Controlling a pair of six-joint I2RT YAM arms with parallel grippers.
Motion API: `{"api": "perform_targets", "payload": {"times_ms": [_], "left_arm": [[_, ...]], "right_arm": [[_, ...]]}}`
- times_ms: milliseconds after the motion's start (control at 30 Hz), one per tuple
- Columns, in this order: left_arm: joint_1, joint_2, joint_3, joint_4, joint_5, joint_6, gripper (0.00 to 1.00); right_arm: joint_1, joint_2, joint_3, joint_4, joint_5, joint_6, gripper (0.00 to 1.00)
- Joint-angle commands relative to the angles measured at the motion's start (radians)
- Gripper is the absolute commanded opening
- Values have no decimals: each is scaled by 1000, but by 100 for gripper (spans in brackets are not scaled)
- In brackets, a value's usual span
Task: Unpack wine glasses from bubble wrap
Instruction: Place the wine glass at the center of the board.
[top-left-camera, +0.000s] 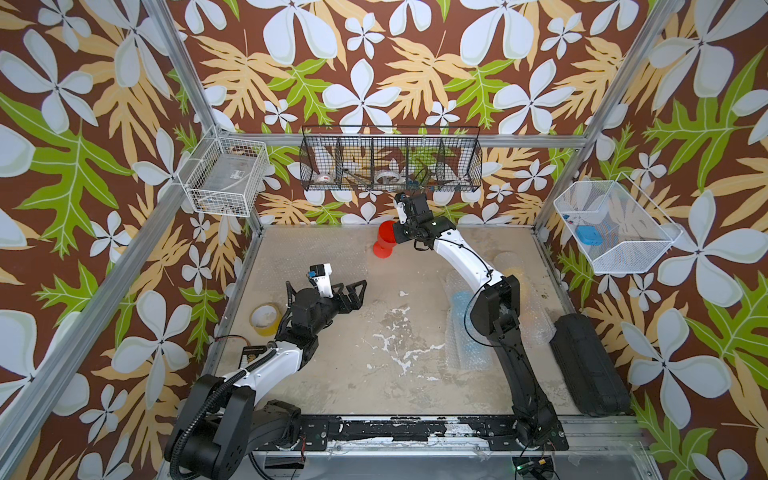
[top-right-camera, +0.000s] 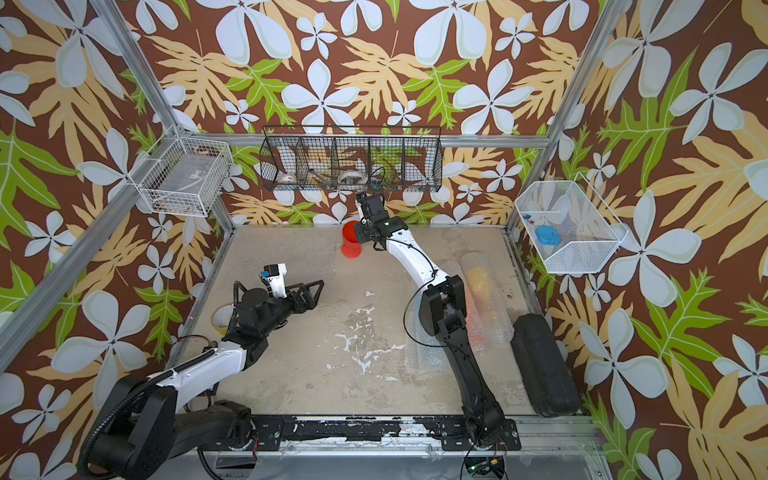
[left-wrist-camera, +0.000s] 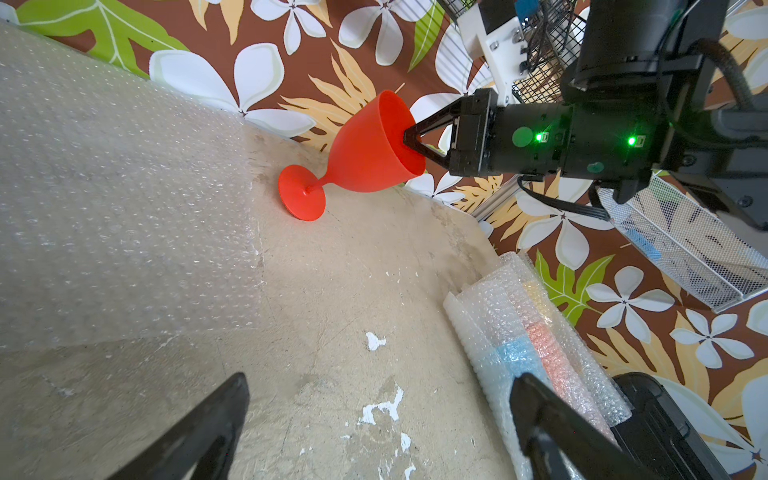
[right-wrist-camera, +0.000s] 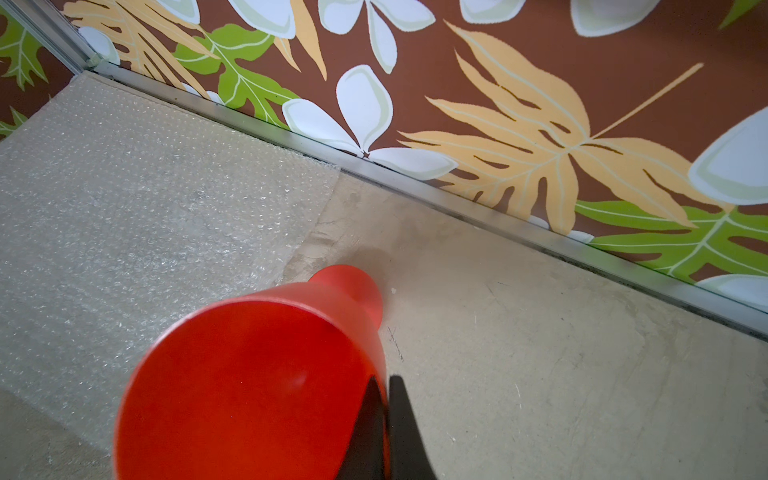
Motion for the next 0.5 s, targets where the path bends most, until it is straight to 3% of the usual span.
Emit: {"api": "perform_targets", "payload": {"times_ms": [0, 200, 467], "left_arm": [[1, 4, 8, 7, 6, 9, 100], [1, 17, 19, -3, 14, 12, 100], [2, 24, 21, 3, 8, 7, 100]], "right_arm": [[1, 6, 12, 20, -13, 11, 5], [1, 14, 15, 25, -27, 16, 10], [0, 23, 29, 40, -44, 17, 27]]}}
